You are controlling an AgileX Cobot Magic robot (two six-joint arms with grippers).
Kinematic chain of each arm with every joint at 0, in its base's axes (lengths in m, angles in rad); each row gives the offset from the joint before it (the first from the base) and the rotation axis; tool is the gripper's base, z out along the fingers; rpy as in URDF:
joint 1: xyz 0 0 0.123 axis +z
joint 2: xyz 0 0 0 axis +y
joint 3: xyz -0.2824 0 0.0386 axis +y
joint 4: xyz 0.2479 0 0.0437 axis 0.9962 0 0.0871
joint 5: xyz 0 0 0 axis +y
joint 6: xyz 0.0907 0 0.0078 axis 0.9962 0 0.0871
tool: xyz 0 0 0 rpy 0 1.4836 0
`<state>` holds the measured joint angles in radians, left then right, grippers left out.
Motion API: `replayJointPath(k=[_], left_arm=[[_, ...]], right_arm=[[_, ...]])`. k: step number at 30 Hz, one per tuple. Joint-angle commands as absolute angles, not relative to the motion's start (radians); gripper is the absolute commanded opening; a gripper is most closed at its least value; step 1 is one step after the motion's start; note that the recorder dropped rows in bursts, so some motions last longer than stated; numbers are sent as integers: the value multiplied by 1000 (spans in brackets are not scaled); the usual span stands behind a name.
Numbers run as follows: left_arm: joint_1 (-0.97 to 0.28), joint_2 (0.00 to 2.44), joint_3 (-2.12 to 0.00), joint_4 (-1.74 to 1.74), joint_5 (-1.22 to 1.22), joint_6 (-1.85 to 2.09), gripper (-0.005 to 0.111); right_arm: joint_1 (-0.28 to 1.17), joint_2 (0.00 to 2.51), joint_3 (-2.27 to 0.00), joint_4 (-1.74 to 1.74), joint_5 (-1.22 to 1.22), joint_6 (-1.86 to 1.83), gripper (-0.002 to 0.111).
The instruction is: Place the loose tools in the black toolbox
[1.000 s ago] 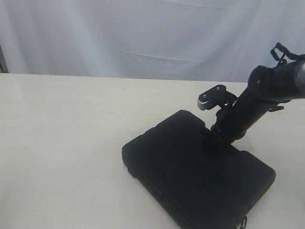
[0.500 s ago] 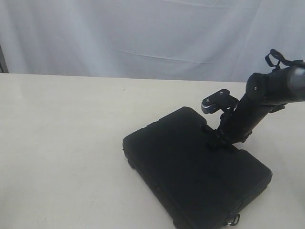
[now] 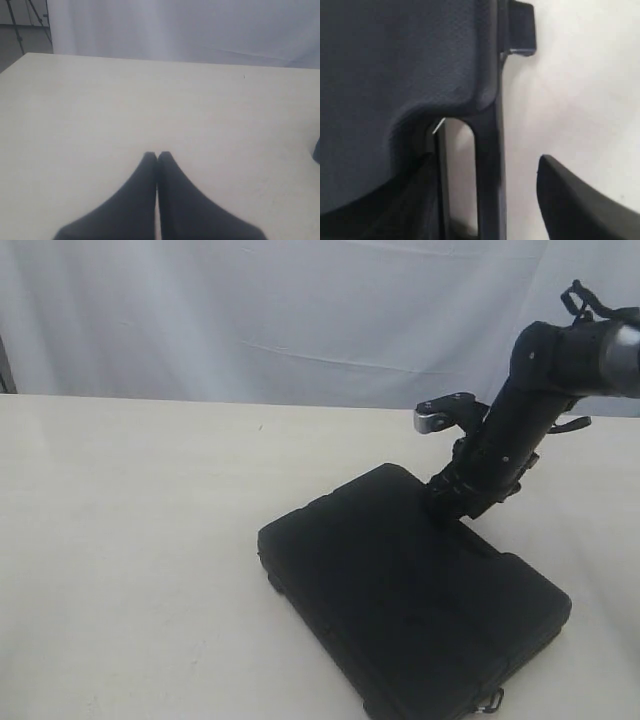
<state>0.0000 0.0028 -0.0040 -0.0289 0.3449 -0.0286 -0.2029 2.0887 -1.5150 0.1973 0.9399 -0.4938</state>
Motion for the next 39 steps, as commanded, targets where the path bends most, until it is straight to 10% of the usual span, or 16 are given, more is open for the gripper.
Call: replayJointPath(k=[1,12,20,29,39], left_arm=[[-6,0,0,-26,341,-29,0],[-6,0,0,-26,341,-29,0],[-6,0,0,-26,341,-31,0],[-6,0,0,-26,341,-31,0],[-6,0,0,-26,341,-31,0]], right_arm=[[-206,2075,-1577,275,1055,-494,57],[-206,1954,-1618,364,1137,-466,57],[-206,1656,-1603,365,1221,-392,29],[-206,1126,-1219,377,1221,-320,28],[-206,909,-772,618,648,-344,0]])
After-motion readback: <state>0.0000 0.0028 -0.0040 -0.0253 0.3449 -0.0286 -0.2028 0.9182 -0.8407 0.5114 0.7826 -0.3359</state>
